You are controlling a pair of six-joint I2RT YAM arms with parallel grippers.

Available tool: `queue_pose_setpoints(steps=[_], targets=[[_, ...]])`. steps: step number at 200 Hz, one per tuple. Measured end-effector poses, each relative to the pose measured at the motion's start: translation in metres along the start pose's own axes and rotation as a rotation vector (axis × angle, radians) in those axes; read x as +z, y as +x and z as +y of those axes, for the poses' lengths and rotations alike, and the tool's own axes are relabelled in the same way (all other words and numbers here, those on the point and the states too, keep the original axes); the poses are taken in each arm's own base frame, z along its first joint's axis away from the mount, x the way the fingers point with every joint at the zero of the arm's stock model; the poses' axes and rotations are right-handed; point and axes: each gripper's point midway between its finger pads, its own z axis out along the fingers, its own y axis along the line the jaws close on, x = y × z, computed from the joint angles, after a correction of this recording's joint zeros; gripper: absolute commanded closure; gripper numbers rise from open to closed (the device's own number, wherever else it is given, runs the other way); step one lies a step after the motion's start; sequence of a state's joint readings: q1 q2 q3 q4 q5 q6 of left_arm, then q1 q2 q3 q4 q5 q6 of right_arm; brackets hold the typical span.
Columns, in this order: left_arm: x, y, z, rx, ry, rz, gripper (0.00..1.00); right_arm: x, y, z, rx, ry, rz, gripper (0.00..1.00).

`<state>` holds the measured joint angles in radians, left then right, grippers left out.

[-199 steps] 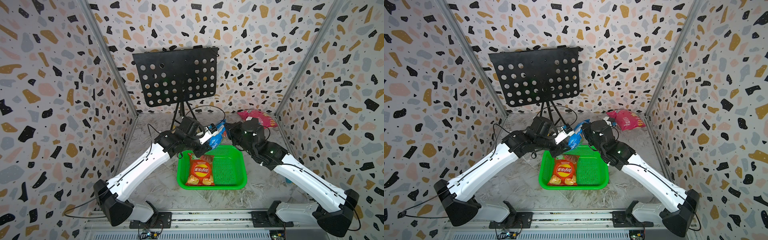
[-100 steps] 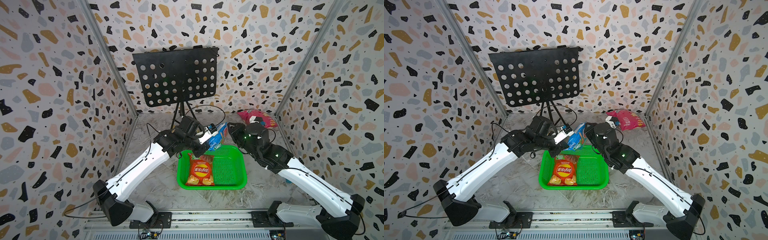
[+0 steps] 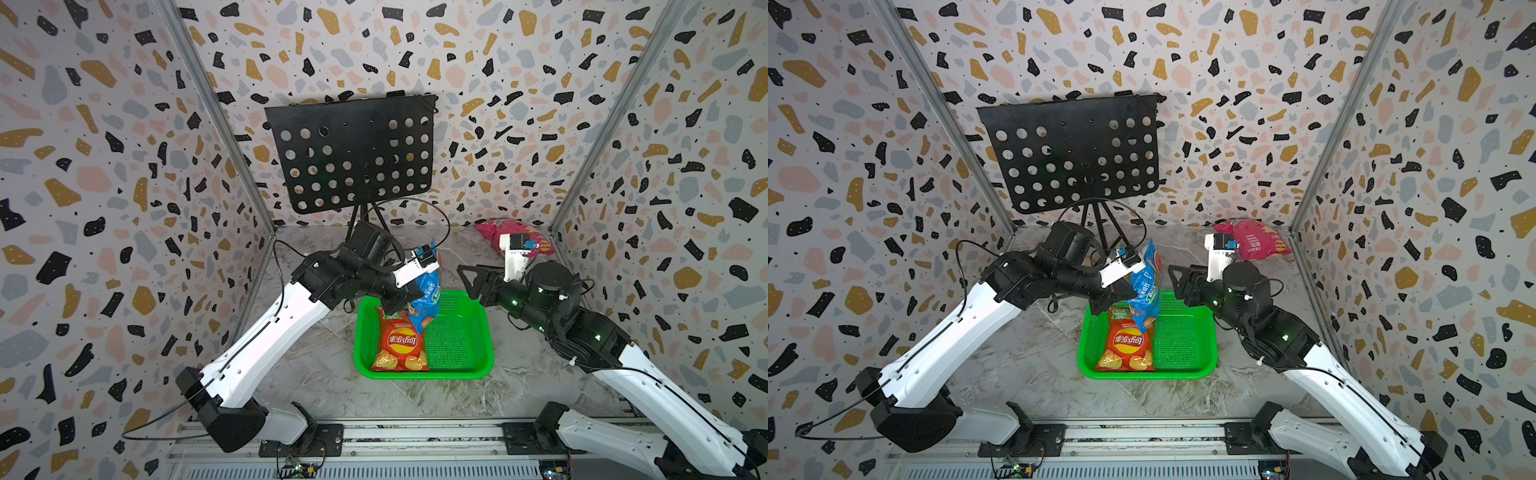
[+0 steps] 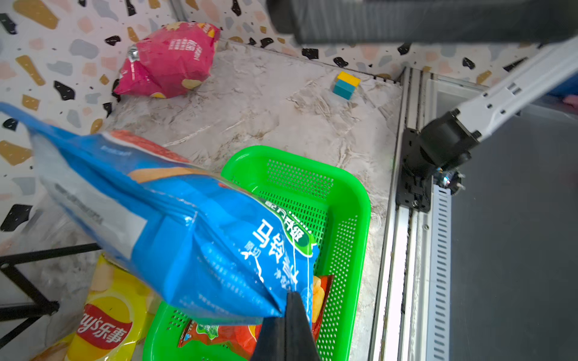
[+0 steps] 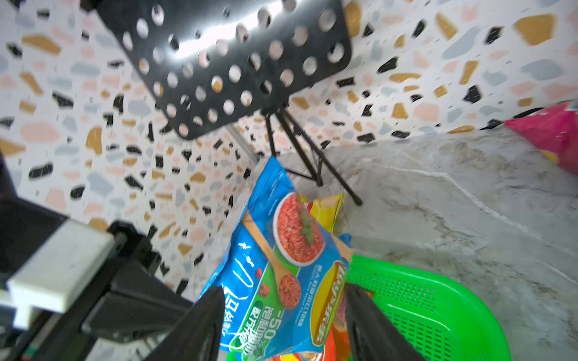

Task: Put the potato chips into the basket
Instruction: Pick up the potato chip from the center of the board.

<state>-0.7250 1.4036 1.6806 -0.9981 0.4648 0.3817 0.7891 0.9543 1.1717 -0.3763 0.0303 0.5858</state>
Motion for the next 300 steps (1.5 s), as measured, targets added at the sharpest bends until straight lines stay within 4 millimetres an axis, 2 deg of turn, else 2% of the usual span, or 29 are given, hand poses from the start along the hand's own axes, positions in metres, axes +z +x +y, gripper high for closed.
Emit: queue_pose_setpoints(steps=[22,47,95,134,191,300], targets=[[-0.002,0.007,-0.012,0.055,0.055,0.02,1.0,0.006,0.035,0.007,-0.07,-0.094,0.151,0.34],[-0.006,0.016,-0.024,0.108,0.116,0.051,1.0,0.012,0.066,0.01,-0.102,-0.175,0.282,0.32],[-0.02,0.013,-0.038,0.183,0.158,0.033,1.0,0.008,0.102,0.014,-0.13,-0.298,0.379,0.24],[-0.028,0.006,-0.04,0.184,0.141,-0.006,1.0,0.006,0.129,0.014,-0.128,-0.38,0.41,0.23],[-0.03,-0.01,-0.036,0.138,0.11,-0.068,1.0,0.011,0.126,0.015,-0.149,-0.41,0.335,0.23],[-0.026,-0.02,-0.032,0.089,0.112,-0.109,1.0,0.033,0.105,0.012,-0.181,-0.377,0.213,0.23]])
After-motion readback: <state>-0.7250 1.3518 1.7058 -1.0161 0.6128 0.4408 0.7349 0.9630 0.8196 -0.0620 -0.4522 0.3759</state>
